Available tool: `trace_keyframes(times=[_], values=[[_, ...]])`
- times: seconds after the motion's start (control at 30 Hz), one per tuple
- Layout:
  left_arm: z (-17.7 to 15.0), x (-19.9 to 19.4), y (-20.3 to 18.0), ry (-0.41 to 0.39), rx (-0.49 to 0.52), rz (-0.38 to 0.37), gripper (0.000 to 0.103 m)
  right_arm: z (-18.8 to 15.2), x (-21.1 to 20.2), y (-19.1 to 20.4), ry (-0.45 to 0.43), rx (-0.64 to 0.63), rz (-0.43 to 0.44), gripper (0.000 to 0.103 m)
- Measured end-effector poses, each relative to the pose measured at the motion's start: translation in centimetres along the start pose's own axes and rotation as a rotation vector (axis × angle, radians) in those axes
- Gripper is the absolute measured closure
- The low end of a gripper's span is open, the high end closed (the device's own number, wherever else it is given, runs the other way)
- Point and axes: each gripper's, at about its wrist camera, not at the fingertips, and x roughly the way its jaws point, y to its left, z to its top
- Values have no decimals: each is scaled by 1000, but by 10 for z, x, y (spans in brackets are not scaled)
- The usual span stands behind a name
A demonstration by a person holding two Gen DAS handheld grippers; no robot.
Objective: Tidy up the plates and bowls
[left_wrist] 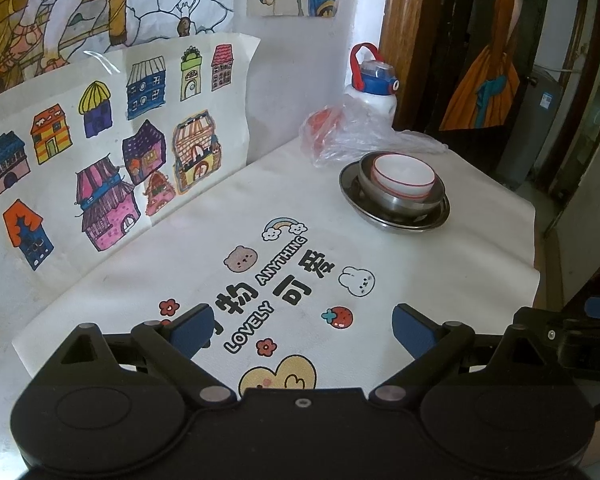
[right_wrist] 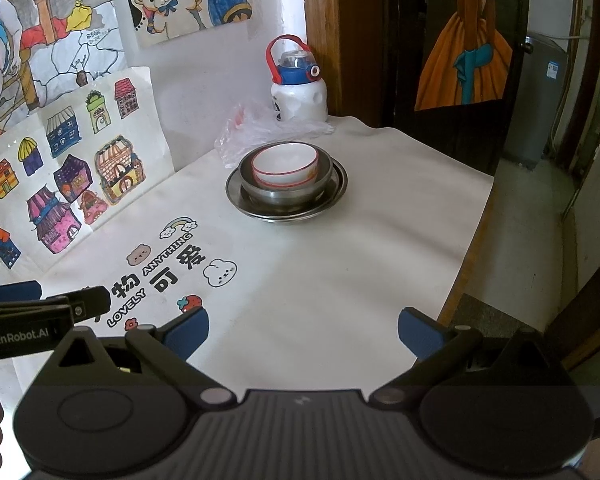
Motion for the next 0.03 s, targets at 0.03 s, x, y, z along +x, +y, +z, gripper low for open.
trace_keyframes(times=[0.03], values=[[0,0,0,1,-2,0,7,0,1,0,0,0,0,0]])
